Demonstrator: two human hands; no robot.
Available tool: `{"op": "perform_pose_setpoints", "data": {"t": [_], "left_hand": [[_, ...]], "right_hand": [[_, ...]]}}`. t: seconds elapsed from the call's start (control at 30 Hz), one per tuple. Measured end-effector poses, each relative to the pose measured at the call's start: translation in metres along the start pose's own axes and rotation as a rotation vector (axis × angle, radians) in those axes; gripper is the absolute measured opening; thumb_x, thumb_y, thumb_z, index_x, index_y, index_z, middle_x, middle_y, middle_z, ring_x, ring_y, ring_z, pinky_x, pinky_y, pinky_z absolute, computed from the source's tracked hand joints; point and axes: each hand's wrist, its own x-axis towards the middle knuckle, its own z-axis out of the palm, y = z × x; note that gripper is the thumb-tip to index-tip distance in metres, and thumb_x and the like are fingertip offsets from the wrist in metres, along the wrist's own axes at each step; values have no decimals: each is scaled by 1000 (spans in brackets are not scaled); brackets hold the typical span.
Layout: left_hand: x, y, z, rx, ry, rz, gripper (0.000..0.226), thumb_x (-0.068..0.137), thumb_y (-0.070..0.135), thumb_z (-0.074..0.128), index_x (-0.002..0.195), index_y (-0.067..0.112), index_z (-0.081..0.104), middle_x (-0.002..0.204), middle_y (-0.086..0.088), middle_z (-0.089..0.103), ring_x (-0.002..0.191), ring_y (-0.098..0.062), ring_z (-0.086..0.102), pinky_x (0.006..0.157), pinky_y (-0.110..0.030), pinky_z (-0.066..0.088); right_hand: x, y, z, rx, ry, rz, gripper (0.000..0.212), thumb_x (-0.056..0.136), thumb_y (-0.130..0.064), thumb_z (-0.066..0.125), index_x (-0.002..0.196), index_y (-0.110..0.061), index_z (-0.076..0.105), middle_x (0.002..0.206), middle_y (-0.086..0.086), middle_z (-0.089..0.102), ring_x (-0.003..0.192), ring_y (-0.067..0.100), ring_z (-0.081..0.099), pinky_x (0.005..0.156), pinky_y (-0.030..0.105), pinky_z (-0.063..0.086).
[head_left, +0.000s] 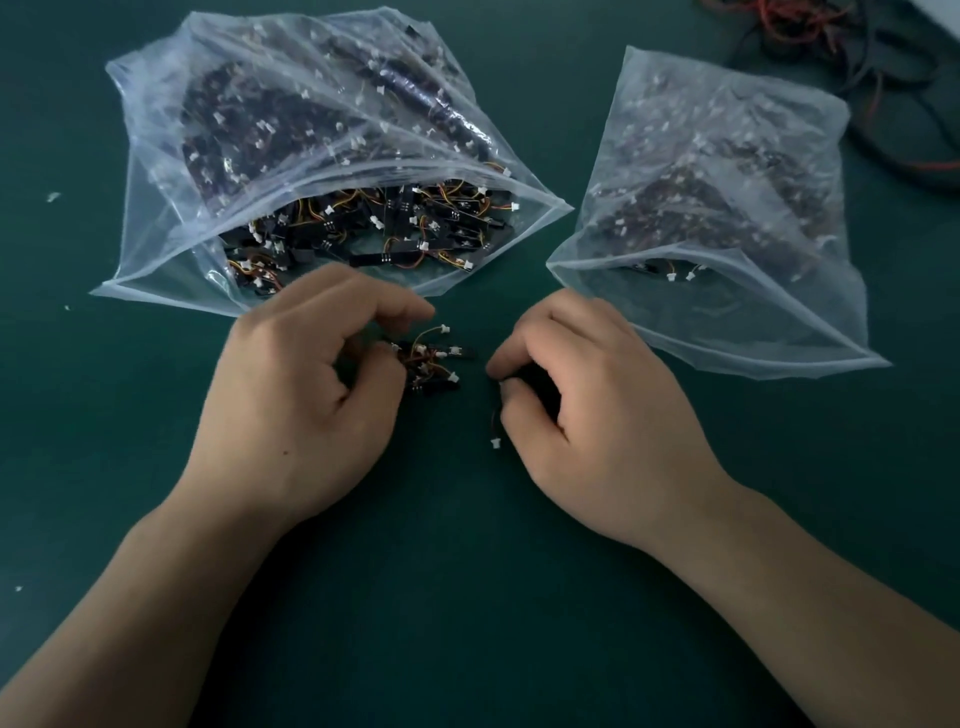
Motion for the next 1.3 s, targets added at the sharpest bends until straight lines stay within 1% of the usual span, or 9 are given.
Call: {"op": "perform_pose_setpoints", "data": {"t": [0.1, 0.23, 0.4, 0.5, 0.57, 0.67, 0.77, 1.03, 1.3], "left_hand": [[-1, 3, 1, 68, -138, -18, 30, 88, 17, 58, 109, 25, 79, 105, 13, 68, 95, -18, 67, 78, -44, 56], [-3, 7, 3, 141, -154, -25, 24, 88, 31, 62, 107, 35, 75, 88, 14, 64, 82, -13, 62, 71, -40, 55], [-4, 6, 4, 149, -118, -118, 22, 86, 43, 64, 106, 40, 71, 70, 13, 60, 69, -7, 57, 61, -34, 51], [-5, 7, 4, 126, -94, -150, 21, 89, 40, 60, 106, 39, 72, 75, 16, 62, 66, -8, 58, 61, -33, 50], [-3, 7, 3, 81, -65, -164, 25, 88, 31, 58, 106, 37, 74, 74, 14, 63, 67, -9, 58, 63, -34, 51], [-1, 6, -1, 17, -85, -129, 39, 78, 16, 57, 108, 30, 76, 101, 15, 63, 91, -6, 61, 76, -30, 50], [1, 6, -2, 55, -207, -70, 46, 73, 18, 57, 113, 30, 77, 121, 17, 62, 114, -19, 59, 93, -37, 47], [-2, 6, -1, 125, -231, -49, 34, 81, 35, 63, 112, 33, 76, 122, 19, 61, 113, -19, 56, 94, -33, 42], [-3, 3, 1, 156, -238, -15, 28, 82, 39, 67, 109, 38, 76, 121, 19, 60, 111, -18, 56, 94, -32, 41]], "right_hand": [[-3, 0, 0, -48, 39, 17, 16, 94, -15, 65, 107, -22, 69, 99, -13, 58, 89, 10, 55, 72, 28, 45], [-6, -1, -4, -101, 8, 9, 19, 95, -20, 64, 112, -24, 70, 90, -21, 49, 78, 3, 47, 68, 24, 36], [-10, 6, -15, 16, -102, -8, 43, 92, -20, 56, 134, -27, 60, 80, -18, 53, 75, 6, 52, 67, 27, 44], [-10, 8, -15, 23, -93, 8, 47, 91, -21, 57, 137, -27, 58, 74, -15, 50, 72, 8, 53, 64, 26, 43], [-9, 6, -13, -28, -82, -9, 39, 90, -22, 58, 128, -26, 66, 73, -21, 45, 73, 5, 48, 66, 21, 39], [-9, 5, -12, -37, -72, -2, 24, 90, -25, 60, 112, -26, 71, 76, -21, 46, 74, 4, 47, 67, 18, 37], [-9, 6, -11, -50, -61, 8, 20, 90, -26, 62, 109, -27, 69, 79, -18, 49, 71, 0, 47, 65, 13, 32], [-8, 5, -12, 22, -80, 30, 31, 89, -21, 57, 117, -27, 70, 81, -15, 53, 76, 6, 51, 66, 23, 40], [-9, 2, -11, -59, -73, 29, 31, 85, -26, 59, 114, -24, 71, 85, -15, 51, 74, 3, 41, 67, 13, 30]]}}
